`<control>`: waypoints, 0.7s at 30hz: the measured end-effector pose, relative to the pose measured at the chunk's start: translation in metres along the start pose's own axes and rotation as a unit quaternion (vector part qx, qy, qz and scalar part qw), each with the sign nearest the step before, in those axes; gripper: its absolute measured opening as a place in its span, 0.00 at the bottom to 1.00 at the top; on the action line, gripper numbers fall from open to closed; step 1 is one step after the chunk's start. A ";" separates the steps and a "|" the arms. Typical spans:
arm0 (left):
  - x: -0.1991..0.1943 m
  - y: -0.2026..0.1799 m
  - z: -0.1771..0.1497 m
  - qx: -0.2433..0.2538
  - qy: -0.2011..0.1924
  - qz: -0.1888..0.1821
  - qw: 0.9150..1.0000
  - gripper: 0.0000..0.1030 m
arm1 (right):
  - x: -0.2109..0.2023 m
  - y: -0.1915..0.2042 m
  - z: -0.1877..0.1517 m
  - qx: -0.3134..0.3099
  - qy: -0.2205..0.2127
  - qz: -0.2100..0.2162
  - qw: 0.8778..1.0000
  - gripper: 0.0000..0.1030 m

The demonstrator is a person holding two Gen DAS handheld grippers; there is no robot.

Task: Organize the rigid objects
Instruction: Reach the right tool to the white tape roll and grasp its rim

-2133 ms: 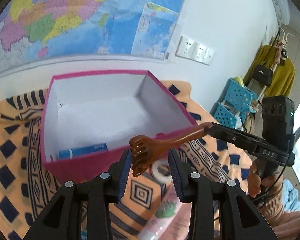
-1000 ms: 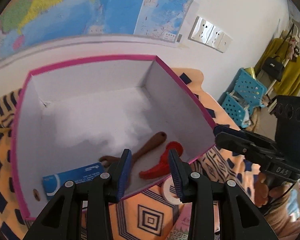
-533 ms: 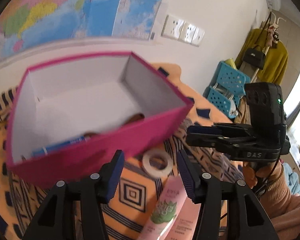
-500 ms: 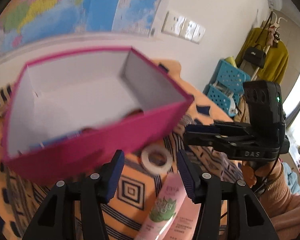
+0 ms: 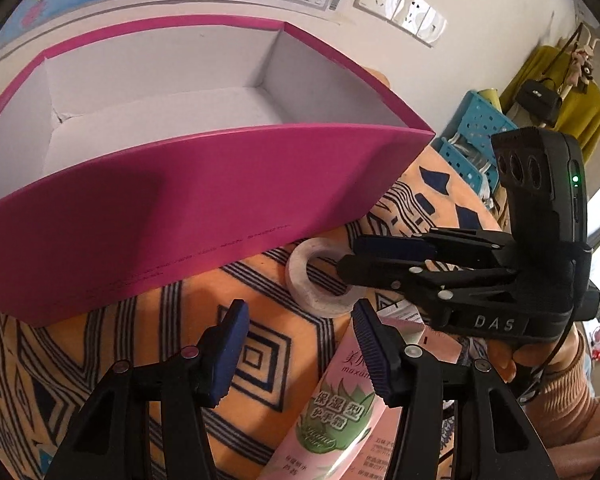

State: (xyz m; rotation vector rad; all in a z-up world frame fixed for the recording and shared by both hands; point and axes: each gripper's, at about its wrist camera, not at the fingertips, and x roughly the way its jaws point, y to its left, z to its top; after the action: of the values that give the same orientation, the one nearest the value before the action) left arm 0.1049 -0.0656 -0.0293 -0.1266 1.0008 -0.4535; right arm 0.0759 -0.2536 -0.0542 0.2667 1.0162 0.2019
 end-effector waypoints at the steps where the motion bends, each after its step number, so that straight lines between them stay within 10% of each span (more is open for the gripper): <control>1: 0.002 -0.002 0.001 0.002 0.002 0.001 1.000 0.53 | 0.001 0.002 0.000 -0.003 0.000 -0.003 1.000 0.34; 17: 0.023 -0.006 0.001 -0.003 0.028 -0.008 1.000 0.48 | 0.013 0.011 -0.001 -0.035 0.003 -0.058 0.998 0.34; 21: 0.026 -0.009 0.002 -0.003 0.032 -0.016 0.999 0.44 | 0.014 0.013 -0.001 -0.043 0.000 -0.072 0.996 0.20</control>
State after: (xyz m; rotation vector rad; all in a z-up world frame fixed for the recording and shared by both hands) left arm 0.1157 -0.0854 -0.0461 -0.1347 1.0646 -0.4867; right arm 0.0822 -0.2370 -0.0620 0.1151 1.0207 0.1145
